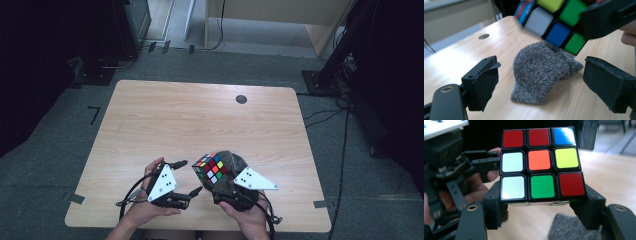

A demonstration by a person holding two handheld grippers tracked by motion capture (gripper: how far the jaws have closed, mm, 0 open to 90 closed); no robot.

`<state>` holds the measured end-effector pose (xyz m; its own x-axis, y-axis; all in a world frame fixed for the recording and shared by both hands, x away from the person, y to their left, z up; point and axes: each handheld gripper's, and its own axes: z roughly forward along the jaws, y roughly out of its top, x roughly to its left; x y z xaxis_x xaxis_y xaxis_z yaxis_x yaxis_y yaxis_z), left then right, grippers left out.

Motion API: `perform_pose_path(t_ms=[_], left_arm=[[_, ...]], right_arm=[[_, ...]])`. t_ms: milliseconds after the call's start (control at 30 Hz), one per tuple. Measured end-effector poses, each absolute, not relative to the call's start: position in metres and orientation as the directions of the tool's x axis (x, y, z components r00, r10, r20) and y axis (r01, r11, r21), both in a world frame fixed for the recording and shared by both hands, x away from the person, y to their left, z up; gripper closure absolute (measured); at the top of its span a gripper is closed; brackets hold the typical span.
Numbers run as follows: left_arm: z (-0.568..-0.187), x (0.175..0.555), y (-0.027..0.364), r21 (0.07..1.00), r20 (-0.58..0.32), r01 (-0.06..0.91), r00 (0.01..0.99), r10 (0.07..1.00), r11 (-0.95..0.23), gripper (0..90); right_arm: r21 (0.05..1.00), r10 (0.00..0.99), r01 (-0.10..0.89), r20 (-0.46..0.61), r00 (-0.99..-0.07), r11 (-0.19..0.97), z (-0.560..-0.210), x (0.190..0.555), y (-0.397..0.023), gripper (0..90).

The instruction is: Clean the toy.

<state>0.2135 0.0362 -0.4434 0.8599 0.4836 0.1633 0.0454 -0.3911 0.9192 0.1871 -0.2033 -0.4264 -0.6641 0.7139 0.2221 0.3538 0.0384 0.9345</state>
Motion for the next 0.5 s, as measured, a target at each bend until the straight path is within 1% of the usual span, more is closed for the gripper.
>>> perform_pose_path(t_ms=[33,67,100,167,200,233,300,333,400,433,467,500], left_arm=[[-0.443,0.211,0.034,0.918,0.183,0.025,0.859,0.479,-0.397,13.8],[-0.443,0.208,0.031,0.909,0.227,-0.011,0.852,0.473,-0.417,14.1],[-0.444,0.206,0.029,0.903,0.244,-0.024,0.849,0.469,-0.428,14.4],[-0.444,0.205,0.028,0.898,0.258,-0.034,0.847,0.464,-0.438,14.7],[-0.445,0.203,0.027,0.893,0.281,-0.050,0.838,0.467,-0.448,15.4],[-0.444,0.202,0.027,0.894,0.281,-0.052,0.838,0.467,-0.445,16.4],[-0.444,0.202,0.027,0.895,0.285,-0.058,0.836,0.468,-0.441,20.2],[-0.442,0.200,0.027,0.896,0.297,-0.071,0.830,0.472,-0.439,22.4],[-0.442,0.199,0.027,0.895,0.307,-0.078,0.823,0.479,-0.439,26.9],[-0.441,0.198,0.027,0.893,0.322,-0.093,0.816,0.480,-0.441,28.8],[-0.441,0.198,0.026,0.890,0.329,-0.100,0.815,0.477,-0.444,28.8],[-0.442,0.197,0.026,0.885,0.347,-0.115,0.809,0.474,-0.452,32.4]], right_arm=[[0.925,0.710,0.378,0.248,-0.659,0.028,-0.426,0.187,-0.202,34.0],[0.901,0.693,0.433,0.310,-0.651,0.003,-0.427,0.187,-0.201,34.0],[0.890,0.688,0.455,0.333,-0.645,-0.004,-0.427,0.187,-0.200,34.0],[0.880,0.686,0.474,0.349,-0.639,-0.006,-0.427,0.187,-0.199,34.0],[0.859,0.674,0.511,0.390,-0.628,-0.021,-0.428,0.188,-0.196,33.9],[0.847,0.667,0.532,0.411,-0.621,-0.027,-0.429,0.189,-0.195,34.0],[0.835,0.663,0.549,0.429,-0.613,-0.032,-0.429,0.189,-0.195,34.0],[0.801,0.652,0.596,0.478,-0.588,-0.051,-0.431,0.190,-0.194,33.9],[0.792,0.644,0.607,0.495,-0.583,-0.059,-0.432,0.191,-0.194,33.9],[0.768,0.628,0.634,0.535,-0.565,-0.084,-0.432,0.192,-0.195,33.9],[0.768,0.628,0.634,0.535,-0.565,-0.084,-0.432,0.192,-0.195,33.9],[0.760,0.620,0.644,0.549,-0.560,-0.090,-0.433,0.192,-0.196,33.8]])
